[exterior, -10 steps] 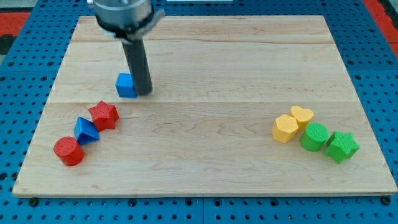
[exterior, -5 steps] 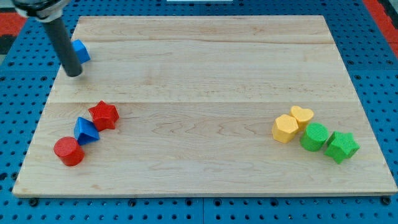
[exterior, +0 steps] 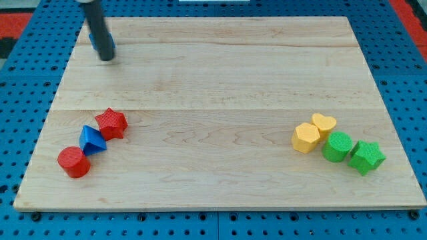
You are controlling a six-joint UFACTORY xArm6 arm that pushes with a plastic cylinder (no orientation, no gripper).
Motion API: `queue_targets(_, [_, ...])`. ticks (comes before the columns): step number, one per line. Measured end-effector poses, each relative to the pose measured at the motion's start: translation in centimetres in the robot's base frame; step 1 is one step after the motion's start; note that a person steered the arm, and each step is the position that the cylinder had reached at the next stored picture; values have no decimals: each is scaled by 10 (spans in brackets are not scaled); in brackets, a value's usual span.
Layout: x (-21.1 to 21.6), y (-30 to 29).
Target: Move the blue cube towards the top left corner of the board
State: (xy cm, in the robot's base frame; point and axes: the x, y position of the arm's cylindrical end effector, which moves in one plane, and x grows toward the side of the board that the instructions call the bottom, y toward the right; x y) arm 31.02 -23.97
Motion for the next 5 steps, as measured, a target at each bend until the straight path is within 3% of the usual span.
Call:
queue_targets(1, [-1,-65])
queue_targets(2, [-2,-65])
queue_targets(5, [-29,43])
